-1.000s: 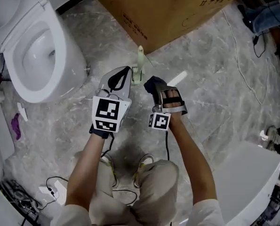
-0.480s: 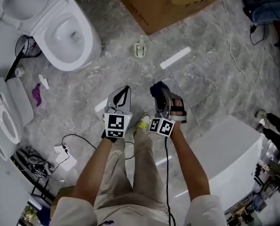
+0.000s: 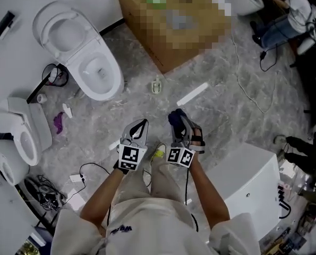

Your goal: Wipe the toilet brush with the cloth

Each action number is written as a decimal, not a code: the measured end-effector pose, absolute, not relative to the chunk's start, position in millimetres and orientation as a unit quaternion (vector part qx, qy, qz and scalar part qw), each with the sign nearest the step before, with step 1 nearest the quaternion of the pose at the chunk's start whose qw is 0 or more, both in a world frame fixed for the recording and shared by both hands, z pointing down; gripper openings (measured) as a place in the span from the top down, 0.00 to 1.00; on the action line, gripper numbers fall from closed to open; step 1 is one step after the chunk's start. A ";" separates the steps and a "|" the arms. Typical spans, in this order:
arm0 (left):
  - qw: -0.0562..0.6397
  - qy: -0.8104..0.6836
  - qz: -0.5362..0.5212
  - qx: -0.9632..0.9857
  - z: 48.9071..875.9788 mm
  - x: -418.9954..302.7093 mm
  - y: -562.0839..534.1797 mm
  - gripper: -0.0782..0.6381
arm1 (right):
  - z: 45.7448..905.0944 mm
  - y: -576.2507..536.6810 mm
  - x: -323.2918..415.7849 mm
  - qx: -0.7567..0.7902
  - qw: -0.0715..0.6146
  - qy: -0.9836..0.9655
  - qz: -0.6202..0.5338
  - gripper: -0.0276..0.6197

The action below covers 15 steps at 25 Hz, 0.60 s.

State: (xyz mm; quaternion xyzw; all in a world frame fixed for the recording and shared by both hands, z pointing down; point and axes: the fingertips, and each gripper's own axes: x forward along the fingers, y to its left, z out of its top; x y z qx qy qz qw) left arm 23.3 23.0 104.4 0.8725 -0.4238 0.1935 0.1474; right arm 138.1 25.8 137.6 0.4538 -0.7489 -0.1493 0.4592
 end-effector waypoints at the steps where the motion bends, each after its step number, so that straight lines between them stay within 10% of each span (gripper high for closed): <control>1: 0.151 -0.426 0.197 0.870 86.7 21.0 28.3 0.89 | 124.9 31.0 139.2 0.455 0.457 -0.752 -0.136 0.68; 15: 0.066 -0.462 0.144 0.872 -63.7 -1.0 30.1 0.89 | 5.5 19.6 143.2 0.493 0.280 -0.823 0.036 0.68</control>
